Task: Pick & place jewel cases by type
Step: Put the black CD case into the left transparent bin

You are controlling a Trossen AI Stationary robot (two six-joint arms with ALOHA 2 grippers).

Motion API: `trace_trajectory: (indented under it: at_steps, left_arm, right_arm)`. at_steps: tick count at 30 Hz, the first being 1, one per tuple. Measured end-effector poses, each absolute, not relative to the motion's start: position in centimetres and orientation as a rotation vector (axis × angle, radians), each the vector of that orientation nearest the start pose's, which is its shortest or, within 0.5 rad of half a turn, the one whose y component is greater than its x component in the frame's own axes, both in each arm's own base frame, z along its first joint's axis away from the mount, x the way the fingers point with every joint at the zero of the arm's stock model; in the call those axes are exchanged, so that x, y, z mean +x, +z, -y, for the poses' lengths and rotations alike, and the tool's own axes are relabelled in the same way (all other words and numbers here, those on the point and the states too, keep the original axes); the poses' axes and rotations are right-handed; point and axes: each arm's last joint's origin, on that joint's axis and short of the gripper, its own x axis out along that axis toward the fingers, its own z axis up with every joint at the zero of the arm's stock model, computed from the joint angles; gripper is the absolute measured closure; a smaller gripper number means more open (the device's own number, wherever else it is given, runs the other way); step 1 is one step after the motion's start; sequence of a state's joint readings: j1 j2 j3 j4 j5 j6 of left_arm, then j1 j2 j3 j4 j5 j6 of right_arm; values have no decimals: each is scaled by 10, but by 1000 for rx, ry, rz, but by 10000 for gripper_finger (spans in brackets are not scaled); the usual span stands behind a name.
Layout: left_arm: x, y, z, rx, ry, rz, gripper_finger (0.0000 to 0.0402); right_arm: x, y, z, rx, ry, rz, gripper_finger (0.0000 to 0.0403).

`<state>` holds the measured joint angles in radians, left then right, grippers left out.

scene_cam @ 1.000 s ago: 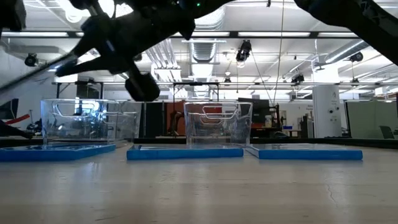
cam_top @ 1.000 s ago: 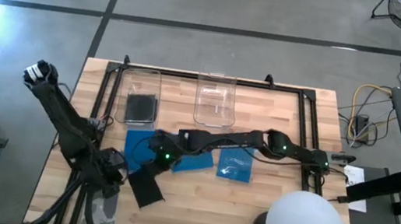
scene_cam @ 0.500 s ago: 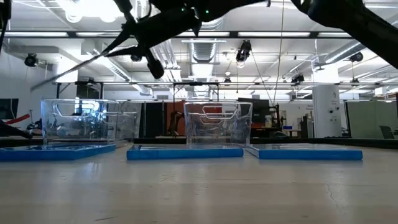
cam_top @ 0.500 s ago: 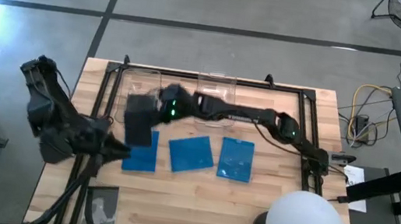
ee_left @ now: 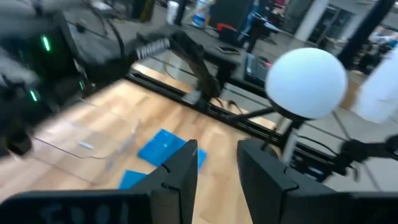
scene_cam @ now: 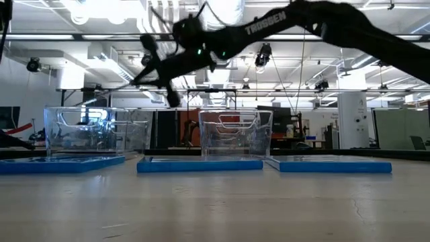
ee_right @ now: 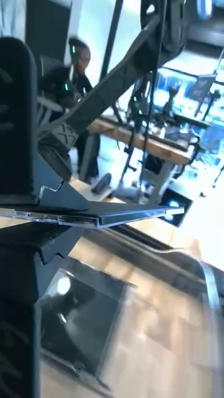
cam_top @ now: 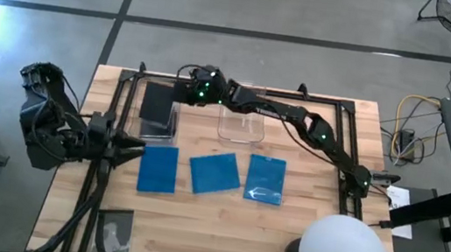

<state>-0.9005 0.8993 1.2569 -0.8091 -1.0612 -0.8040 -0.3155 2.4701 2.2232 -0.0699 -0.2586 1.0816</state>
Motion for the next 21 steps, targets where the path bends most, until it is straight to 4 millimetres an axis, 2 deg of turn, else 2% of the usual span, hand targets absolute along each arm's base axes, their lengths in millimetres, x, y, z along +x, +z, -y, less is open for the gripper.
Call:
trace_trajectory:
  at_steps: [4,6,11,14,21]
  left_arm:
    - [106,413,92,-407,267,-164,307]
    - [106,412,92,-407,269,-164,307]
    - [106,412,92,-407,269,-164,307]
    - [106,412,93,-407,270,-163,307]
    - [107,412,93,-405,276,-160,307]
  right_arm:
    - [553,200,172,1229,-216,-301,390]
    - [555,194,171,1228,-212,-313,390]
    - [557,198,171,1184,-232,-274,384]
    - [557,194,172,1163,-257,-276,356]
    - [558,195,171,1165,-255,-276,251]
